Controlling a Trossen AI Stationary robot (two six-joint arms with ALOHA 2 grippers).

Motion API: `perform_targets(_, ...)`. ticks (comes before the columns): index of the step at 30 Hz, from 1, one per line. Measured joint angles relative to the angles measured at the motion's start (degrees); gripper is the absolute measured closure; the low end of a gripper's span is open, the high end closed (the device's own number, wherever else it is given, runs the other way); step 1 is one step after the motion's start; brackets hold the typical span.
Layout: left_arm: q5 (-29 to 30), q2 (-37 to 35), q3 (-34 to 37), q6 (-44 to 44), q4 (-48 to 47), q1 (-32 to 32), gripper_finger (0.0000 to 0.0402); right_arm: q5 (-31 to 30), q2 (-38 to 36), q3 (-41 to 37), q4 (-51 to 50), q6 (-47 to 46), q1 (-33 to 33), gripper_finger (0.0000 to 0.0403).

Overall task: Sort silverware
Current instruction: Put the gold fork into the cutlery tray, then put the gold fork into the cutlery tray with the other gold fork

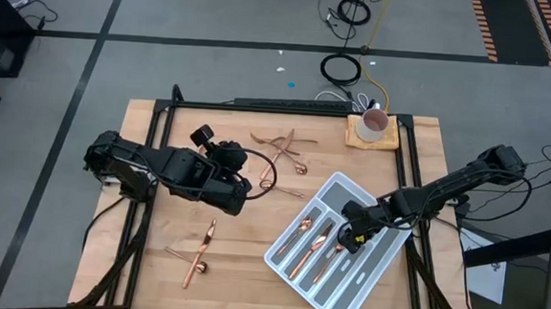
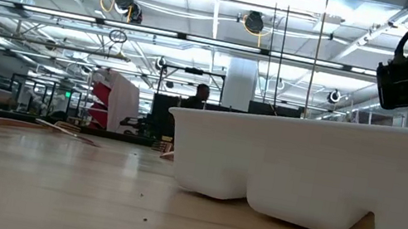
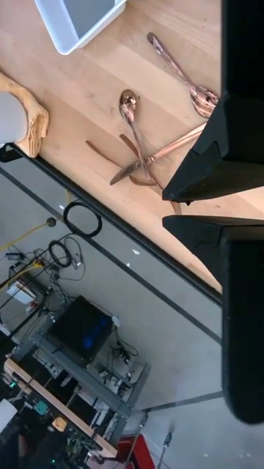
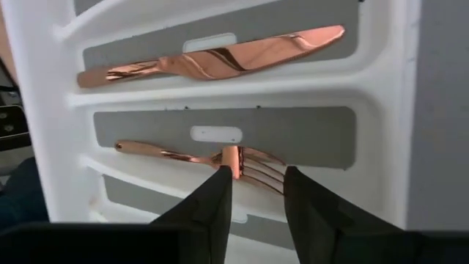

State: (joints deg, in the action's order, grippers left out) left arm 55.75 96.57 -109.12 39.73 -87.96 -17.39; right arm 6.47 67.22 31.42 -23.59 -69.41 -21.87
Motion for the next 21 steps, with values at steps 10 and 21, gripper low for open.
perform_targets(10, 0.0, 0.0, 0.0, -0.1, -0.2, 0.0, 0.0353, -2.1, 0.0, 2.2, -4.1, 1.8, 0.5, 0.0289)
perform_targets(21, 0.0, 0.0, 0.0, 0.2, -1.4, 0.0, 0.0353, -8.2, 0.0, 11.6, -18.7, 8.7, 1.2, 0.0289)
